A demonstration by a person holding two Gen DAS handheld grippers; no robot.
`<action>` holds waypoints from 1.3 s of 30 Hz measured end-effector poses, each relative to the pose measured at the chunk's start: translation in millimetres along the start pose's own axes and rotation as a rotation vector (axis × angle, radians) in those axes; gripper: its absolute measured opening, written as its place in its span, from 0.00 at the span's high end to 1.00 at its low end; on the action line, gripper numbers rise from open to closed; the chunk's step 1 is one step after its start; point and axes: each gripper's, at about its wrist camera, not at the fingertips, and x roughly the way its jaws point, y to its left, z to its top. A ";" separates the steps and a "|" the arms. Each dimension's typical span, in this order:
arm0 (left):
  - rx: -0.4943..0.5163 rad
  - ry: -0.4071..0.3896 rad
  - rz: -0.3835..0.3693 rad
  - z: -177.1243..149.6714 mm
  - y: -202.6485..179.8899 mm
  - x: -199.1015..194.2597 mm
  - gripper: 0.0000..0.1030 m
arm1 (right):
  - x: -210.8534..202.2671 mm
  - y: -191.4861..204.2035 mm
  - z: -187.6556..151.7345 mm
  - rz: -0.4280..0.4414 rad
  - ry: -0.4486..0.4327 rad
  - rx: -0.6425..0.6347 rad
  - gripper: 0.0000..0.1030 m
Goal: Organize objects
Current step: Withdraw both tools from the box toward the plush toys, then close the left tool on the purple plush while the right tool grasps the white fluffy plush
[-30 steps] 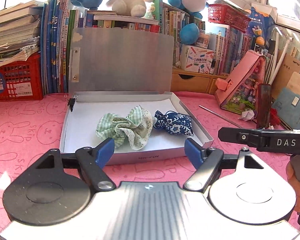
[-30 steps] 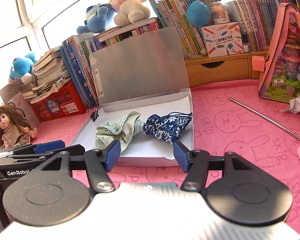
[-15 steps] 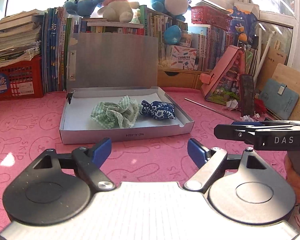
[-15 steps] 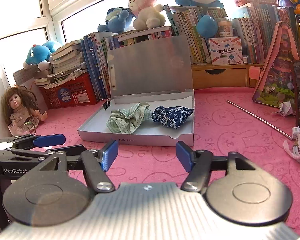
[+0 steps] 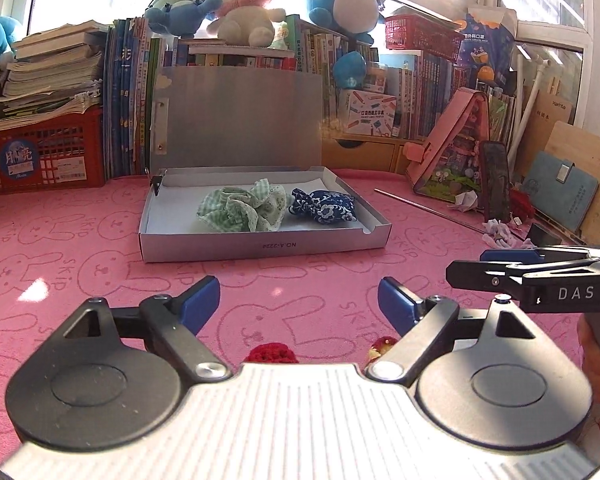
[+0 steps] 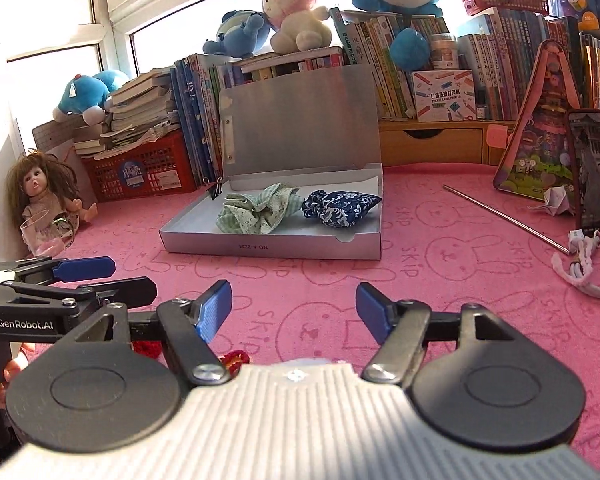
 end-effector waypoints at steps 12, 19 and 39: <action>-0.010 0.011 0.053 -27.7 9.1 -12.8 0.12 | 0.4 4.8 -27.2 -0.047 0.008 -0.039 0.17; -0.018 0.027 0.058 -38.1 11.1 -13.3 0.12 | 6.1 5.1 -39.9 -0.064 0.032 -0.031 0.15; -0.071 -0.020 0.266 -45.5 47.8 -42.9 0.12 | 20.5 3.9 -56.7 -0.074 0.098 -0.027 0.12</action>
